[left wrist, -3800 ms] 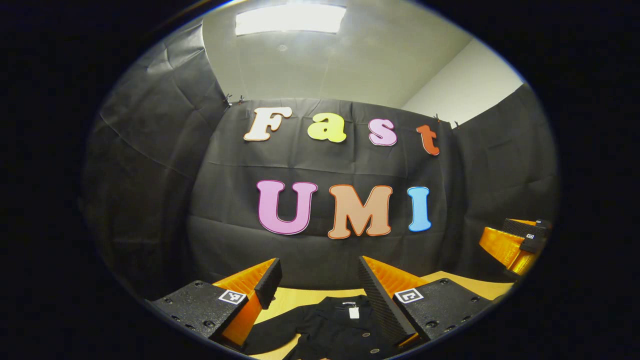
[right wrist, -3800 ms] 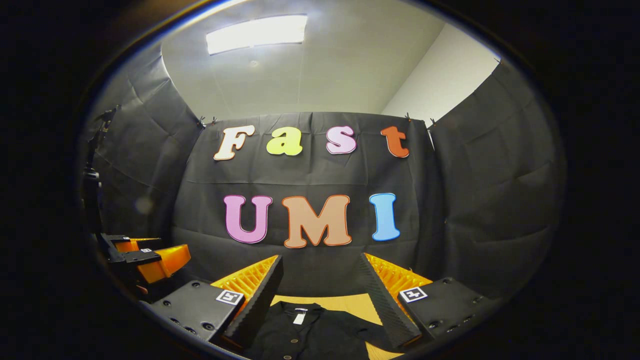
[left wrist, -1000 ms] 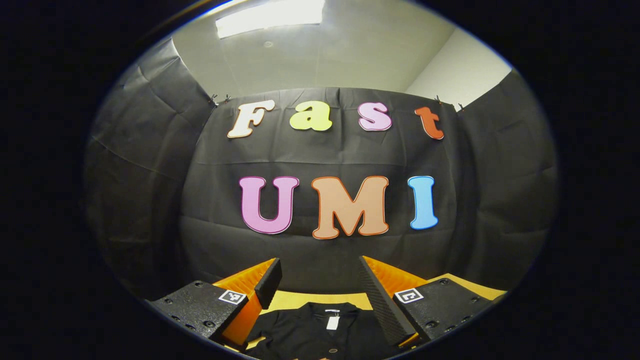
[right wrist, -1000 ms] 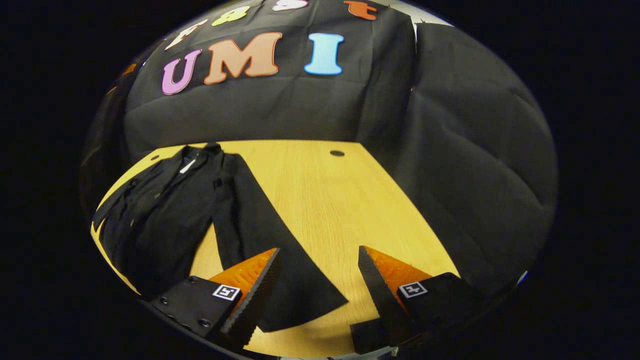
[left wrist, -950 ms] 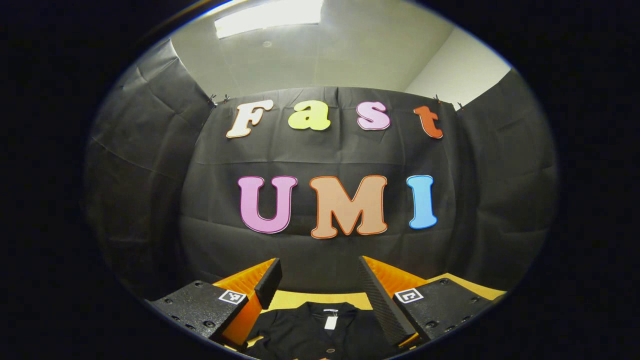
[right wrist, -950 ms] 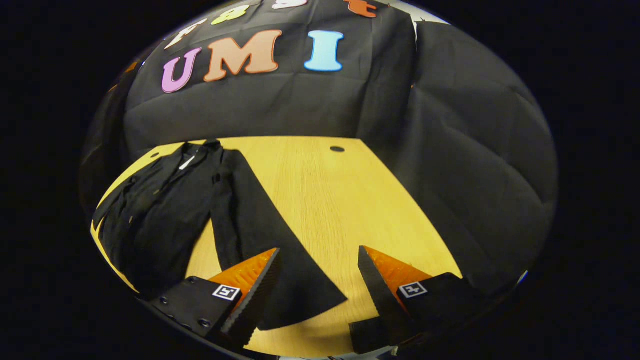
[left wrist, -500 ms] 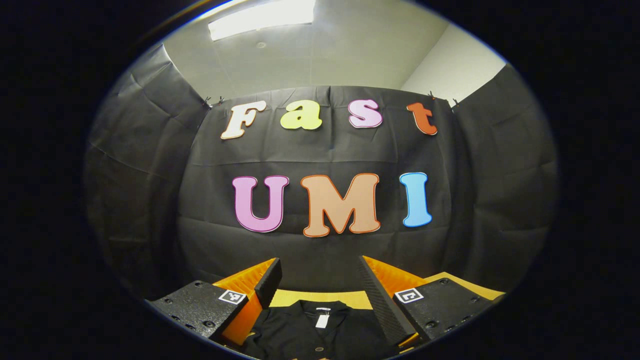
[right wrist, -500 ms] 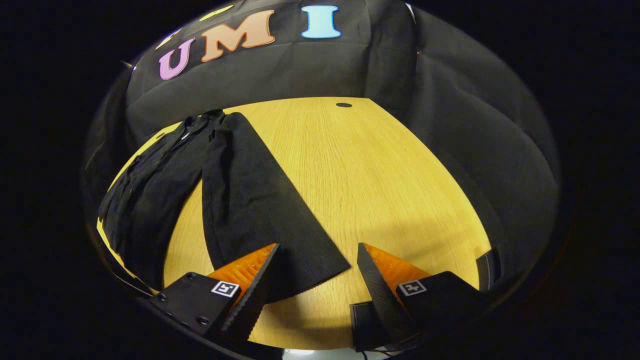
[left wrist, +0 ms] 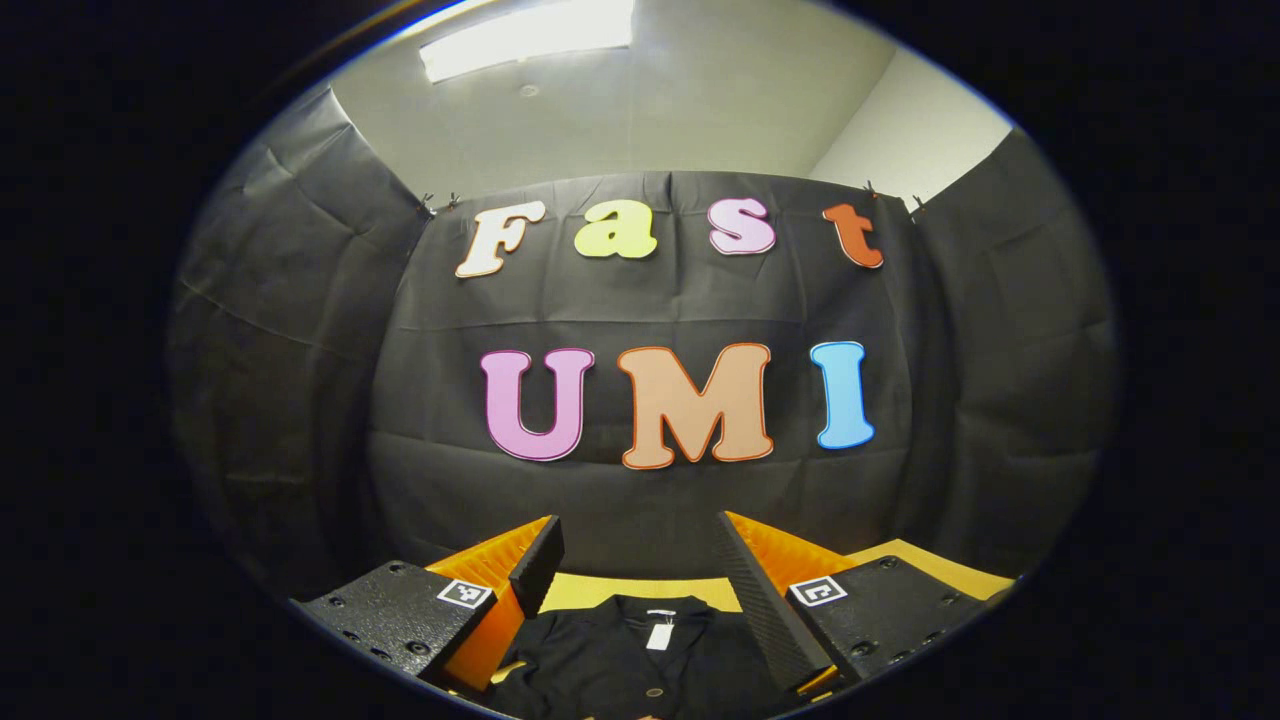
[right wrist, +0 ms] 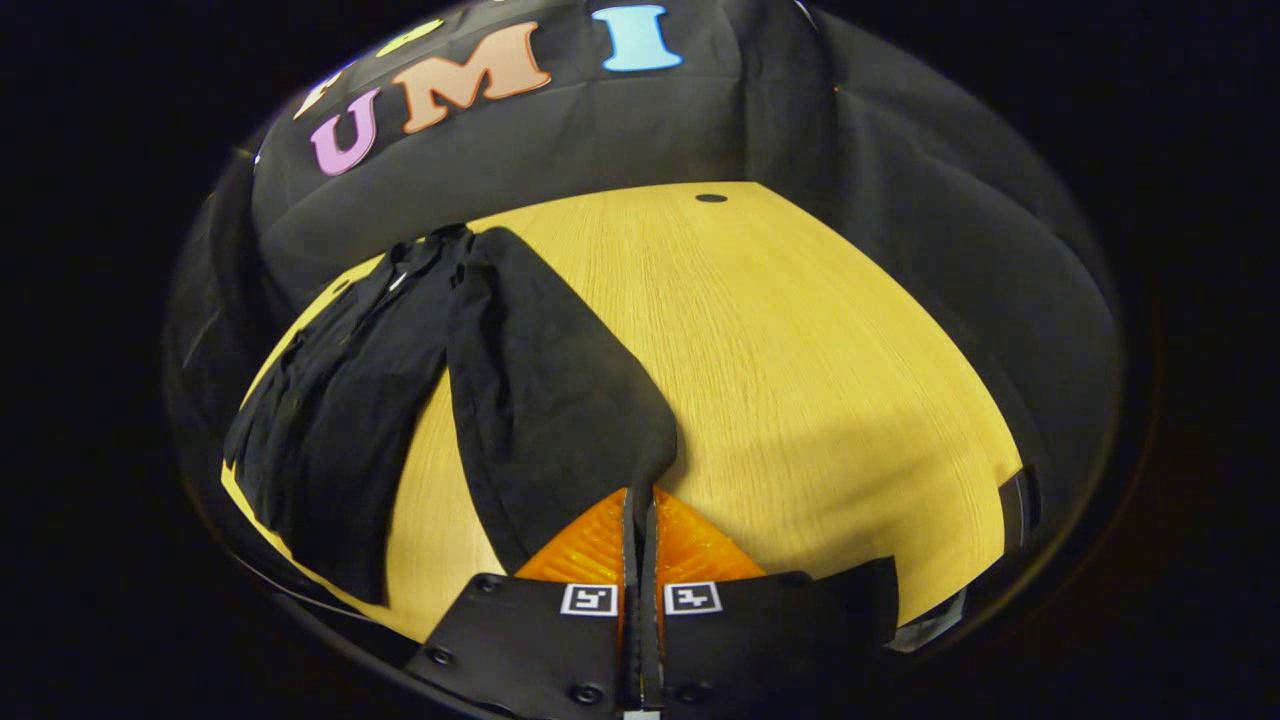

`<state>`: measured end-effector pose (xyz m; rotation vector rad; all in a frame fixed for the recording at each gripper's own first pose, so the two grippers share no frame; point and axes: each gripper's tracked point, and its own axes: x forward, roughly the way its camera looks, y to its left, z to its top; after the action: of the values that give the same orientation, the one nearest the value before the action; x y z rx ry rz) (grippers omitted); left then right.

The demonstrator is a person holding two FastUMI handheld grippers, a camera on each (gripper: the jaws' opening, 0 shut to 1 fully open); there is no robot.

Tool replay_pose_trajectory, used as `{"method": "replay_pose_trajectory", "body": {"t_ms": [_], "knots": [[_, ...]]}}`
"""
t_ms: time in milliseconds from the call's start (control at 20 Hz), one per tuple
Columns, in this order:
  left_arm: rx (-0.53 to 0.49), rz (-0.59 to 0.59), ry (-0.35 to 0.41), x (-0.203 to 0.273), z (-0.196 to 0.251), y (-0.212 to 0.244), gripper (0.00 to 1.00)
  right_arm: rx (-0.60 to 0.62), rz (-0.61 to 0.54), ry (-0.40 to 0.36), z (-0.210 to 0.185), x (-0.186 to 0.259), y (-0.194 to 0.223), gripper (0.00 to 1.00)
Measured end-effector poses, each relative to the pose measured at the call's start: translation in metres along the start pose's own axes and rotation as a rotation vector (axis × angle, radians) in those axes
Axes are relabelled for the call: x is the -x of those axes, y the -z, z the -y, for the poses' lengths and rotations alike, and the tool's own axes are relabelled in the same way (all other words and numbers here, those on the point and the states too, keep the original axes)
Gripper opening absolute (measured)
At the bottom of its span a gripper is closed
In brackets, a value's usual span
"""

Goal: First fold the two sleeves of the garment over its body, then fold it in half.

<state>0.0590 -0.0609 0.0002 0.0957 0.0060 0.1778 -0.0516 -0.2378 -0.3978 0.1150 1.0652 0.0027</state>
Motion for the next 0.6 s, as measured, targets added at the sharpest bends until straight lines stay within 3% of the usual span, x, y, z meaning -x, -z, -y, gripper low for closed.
{"method": "replay_pose_trajectory", "body": {"t_ms": [300, 600], "knots": [[0.009, 0.017, -0.014, -0.003, -0.059, -0.002, 0.92, -0.066, 0.182, -0.046, -0.066, 0.036, -0.096, 0.02], [0.023, 0.021, -0.071, 0.0, -0.133, 0.001, 0.92, 0.05, 0.307, -0.132, -0.172, 0.066, -0.171, 0.02]]}}
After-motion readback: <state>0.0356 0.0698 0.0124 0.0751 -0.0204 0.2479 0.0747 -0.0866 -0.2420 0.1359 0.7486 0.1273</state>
